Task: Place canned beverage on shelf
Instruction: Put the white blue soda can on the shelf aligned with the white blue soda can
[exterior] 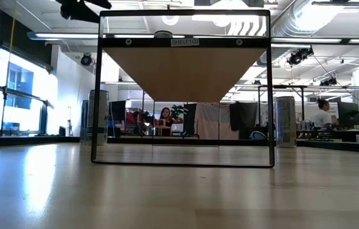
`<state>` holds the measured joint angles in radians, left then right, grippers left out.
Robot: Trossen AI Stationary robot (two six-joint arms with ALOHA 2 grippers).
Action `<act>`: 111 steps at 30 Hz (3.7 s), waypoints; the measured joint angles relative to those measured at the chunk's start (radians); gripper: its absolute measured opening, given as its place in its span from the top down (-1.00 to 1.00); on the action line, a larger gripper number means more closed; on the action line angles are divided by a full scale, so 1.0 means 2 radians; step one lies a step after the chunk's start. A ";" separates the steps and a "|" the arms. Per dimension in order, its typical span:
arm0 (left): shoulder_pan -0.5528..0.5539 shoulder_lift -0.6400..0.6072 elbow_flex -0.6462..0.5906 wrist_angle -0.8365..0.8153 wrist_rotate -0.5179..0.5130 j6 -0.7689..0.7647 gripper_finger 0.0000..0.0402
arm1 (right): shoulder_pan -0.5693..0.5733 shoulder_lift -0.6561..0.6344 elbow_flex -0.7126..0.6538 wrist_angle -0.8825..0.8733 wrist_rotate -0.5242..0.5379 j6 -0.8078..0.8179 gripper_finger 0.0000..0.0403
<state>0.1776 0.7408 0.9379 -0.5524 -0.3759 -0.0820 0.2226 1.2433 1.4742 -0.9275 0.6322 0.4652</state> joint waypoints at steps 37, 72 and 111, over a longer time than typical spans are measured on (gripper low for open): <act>0.138 0.205 0.068 -0.172 -0.011 0.012 -0.98 | 0.000 0.000 0.000 -0.009 0.009 0.000 1.00; 0.289 0.355 0.139 -0.214 0.105 0.007 -0.98 | 0.000 0.000 0.000 -0.017 0.028 -0.001 1.00; 0.272 0.279 0.140 -0.278 0.184 -0.027 -0.01 | 0.000 0.000 0.000 -0.016 0.020 0.003 1.00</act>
<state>0.7212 1.2989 1.2182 -1.1086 -0.0076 -0.1362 0.2223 1.2434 1.4742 -0.9604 0.6731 0.4718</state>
